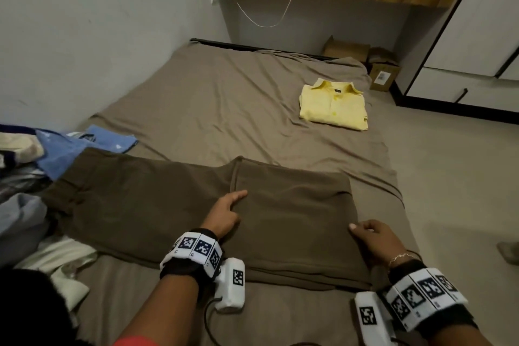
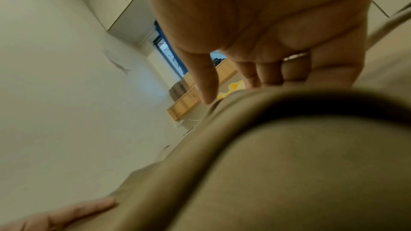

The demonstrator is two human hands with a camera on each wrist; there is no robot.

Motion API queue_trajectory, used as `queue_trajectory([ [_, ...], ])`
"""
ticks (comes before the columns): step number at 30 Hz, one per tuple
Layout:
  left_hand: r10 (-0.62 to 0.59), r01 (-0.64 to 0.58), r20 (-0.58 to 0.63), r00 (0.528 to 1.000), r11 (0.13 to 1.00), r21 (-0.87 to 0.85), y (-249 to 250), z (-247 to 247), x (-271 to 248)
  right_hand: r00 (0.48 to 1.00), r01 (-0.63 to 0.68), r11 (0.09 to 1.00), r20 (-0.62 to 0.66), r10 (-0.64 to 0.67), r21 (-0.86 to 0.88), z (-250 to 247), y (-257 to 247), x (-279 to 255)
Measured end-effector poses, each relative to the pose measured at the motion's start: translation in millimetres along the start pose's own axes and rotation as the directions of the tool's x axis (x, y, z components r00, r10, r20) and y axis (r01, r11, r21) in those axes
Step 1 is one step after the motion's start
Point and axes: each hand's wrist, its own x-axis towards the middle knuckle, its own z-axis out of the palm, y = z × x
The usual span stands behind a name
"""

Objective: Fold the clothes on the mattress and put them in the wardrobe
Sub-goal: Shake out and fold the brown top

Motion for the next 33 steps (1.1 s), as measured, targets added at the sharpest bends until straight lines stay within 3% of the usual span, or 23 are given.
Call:
queue_trajectory([
  [3, -0.017, 0.017, -0.005, 1.0, 0.997, 0.074, 1.0, 0.6, -0.7, 0.999, -0.014, 0.998, 0.038, 0.017, -0.059, -4.5, -3.4, -6.7],
  [5, -0.026, 0.038, -0.046, 0.999, 0.956, 0.29, 6.9, 1.5, -1.7, 0.989, -0.013, 0.991, 0.142, 0.032, -0.131, -6.9, -6.3, -13.6],
  [7, -0.021, 0.078, -0.105, 0.994, 0.809, 0.583, 24.7, 4.1, -6.2, 0.971, 0.007, 0.986, 0.235, 0.032, -0.164, -8.9, -6.7, -23.4],
  [9, 0.049, 0.011, -0.065, 0.997, 0.713, 0.701, 54.6, 13.0, -4.2, 0.957, 0.03, 0.985, 0.288, 0.02, -0.17, -12.8, -2.9, -28.3],
  [12, 0.188, -0.294, 0.229, 0.955, 0.697, 0.655, 100.4, 44.5, 17.5, 0.947, 0.036, 0.99, 0.321, 0.011, -0.14, -15.4, 3.2, -30.0],
  [15, 0.21, -0.43, 0.389, 0.897, 0.622, 0.654, 136.2, 89.8, 47.6, 0.945, 0.059, 0.992, 0.325, -0.021, -0.11, -16.3, 10.1, -32.6],
  [20, 0.204, -0.414, 0.361, 0.91, 0.49, 0.767, 140.1, 144.3, 94.5, 0.92, 0.07, 0.997, 0.388, -0.057, -0.019, -13.9, 26.9, -24.1],
  [28, 0.139, -0.396, 0.377, 0.916, 0.467, 0.79, 140.1, 184.5, 129.9, 0.871, 0.119, 0.993, 0.483, -0.096, -0.017, -17.2, 33.0, -25.1],
  [33, 0.216, -0.33, 0.251, 0.944, 0.548, 0.769, 146.4, 187.1, 136.9, 0.846, 0.219, 0.966, 0.519, -0.119, -0.136, -18.7, 34.0, -27.6],
])
